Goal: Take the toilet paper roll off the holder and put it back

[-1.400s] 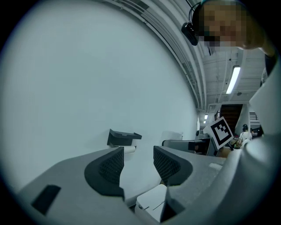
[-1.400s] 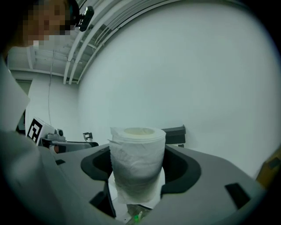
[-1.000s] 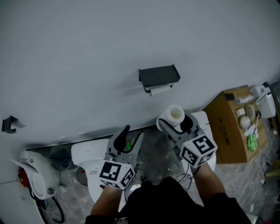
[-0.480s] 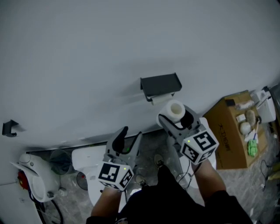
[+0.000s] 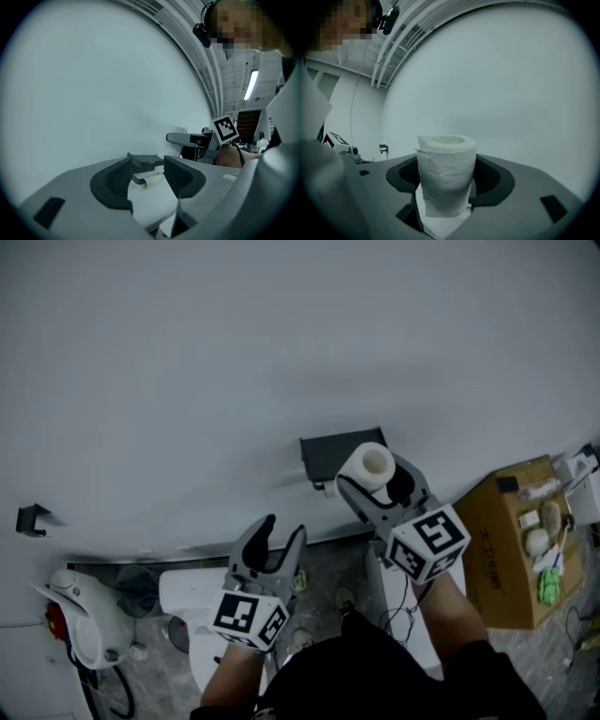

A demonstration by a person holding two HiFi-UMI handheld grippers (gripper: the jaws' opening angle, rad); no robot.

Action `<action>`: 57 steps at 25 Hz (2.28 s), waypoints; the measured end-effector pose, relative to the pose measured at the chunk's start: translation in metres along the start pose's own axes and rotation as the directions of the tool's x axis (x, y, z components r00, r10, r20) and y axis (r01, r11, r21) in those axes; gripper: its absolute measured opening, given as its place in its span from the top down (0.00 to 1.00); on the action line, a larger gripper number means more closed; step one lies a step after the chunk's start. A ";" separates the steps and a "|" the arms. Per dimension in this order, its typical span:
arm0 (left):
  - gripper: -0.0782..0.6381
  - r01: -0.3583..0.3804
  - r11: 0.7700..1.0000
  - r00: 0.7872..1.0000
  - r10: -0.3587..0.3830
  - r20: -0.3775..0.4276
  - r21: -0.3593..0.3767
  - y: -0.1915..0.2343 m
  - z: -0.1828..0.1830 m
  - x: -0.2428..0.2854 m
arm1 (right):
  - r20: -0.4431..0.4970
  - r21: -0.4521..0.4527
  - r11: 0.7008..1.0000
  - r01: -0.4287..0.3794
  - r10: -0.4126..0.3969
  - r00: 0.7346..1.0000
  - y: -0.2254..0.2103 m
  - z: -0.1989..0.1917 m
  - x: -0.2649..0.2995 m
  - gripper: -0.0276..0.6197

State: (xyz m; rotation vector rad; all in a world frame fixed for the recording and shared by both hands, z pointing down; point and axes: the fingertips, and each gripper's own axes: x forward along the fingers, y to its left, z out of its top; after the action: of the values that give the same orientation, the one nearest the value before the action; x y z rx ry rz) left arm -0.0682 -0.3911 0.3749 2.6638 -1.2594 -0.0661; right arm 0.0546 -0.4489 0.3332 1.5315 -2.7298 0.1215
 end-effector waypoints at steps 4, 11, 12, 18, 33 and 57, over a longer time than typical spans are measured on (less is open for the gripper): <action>0.61 -0.020 1.000 1.000 0.020 -0.002 0.008 0.003 0.003 0.020 | 0.000 -0.010 1.000 -0.007 0.007 1.000 -0.020 0.005 0.015 0.48; 0.61 -0.033 0.999 0.999 0.033 -0.001 0.015 0.012 0.007 0.054 | -0.039 -0.038 0.999 0.010 -0.011 0.999 -0.052 0.001 0.046 0.48; 0.61 -0.035 0.999 0.999 0.035 -0.001 0.014 0.014 0.007 0.057 | -0.049 -0.044 0.999 0.014 -0.016 0.999 -0.055 -0.001 0.050 0.48; 0.61 -0.038 0.999 0.999 0.038 -0.002 0.010 0.024 0.007 0.070 | -0.115 -0.059 0.998 0.026 -0.032 0.993 -0.066 -0.014 0.065 0.48; 0.61 -0.016 1.000 1.000 0.017 -0.011 0.010 0.025 0.006 0.074 | -0.153 -0.125 0.991 0.043 -0.062 0.986 -0.066 -0.021 0.068 0.48; 0.61 0.012 1.000 1.000 -0.012 0.019 0.002 0.013 0.012 0.036 | -0.011 -0.126 0.980 0.151 -0.154 0.988 -0.054 0.016 0.019 0.39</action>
State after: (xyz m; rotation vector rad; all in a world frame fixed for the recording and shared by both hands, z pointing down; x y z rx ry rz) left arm -0.0563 -0.4286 0.3669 2.6789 -1.2506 -0.0924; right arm 0.0910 -0.4944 0.3213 1.6854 -2.5378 -0.0343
